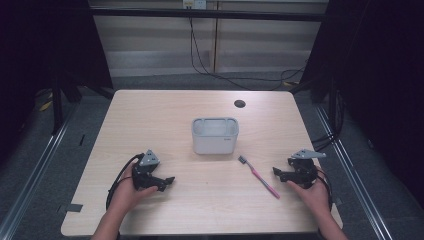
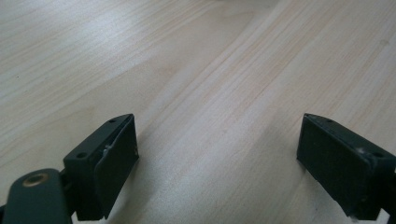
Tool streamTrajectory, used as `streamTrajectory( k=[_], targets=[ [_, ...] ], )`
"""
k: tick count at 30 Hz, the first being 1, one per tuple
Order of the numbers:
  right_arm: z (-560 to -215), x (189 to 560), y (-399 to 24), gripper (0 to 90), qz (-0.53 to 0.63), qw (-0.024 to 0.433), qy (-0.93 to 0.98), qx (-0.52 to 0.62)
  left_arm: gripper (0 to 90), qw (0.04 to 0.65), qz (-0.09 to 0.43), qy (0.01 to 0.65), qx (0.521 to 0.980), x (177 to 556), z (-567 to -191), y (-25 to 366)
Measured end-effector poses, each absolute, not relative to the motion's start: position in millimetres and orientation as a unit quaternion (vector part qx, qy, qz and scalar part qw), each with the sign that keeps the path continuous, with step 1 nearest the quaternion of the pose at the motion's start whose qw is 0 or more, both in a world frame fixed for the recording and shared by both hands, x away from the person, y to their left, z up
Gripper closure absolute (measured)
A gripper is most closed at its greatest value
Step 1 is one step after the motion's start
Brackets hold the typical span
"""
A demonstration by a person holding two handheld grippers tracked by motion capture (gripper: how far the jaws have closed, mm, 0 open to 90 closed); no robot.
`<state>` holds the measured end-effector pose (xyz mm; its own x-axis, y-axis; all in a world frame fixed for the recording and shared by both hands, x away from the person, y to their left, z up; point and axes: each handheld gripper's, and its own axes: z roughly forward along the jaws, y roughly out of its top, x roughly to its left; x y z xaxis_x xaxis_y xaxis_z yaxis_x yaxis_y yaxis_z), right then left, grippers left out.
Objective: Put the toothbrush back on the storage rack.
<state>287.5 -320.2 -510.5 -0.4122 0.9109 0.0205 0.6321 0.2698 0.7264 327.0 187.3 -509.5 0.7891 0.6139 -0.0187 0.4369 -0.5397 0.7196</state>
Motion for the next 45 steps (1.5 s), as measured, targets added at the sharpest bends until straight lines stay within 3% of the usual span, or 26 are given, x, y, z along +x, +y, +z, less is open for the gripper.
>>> streamTrajectory(
  k=[7,13,21,26,45],
  targets=[
    [-505,290,-317,26.2,0.317,0.192,0.773,0.515,11.8,0.373,0.12,0.301,0.87,327,-510,187],
    [-495,295,-313,24.8,0.313,0.152,0.78,0.519,11.7,0.373,0.119,0.299,0.87,327,-510,187],
    [-473,309,-284,44.1,0.283,0.103,0.815,0.494,11.6,0.373,0.119,0.299,0.87,328,-510,187],
    [-465,318,-266,49.5,0.265,0.072,0.832,0.483,11.4,0.374,0.119,0.299,0.87,328,-510,187],
    [-461,333,-235,53.2,0.243,0.043,0.848,0.469,10.3,0.371,0.116,0.295,0.873,328,-510,187]
  ],
)
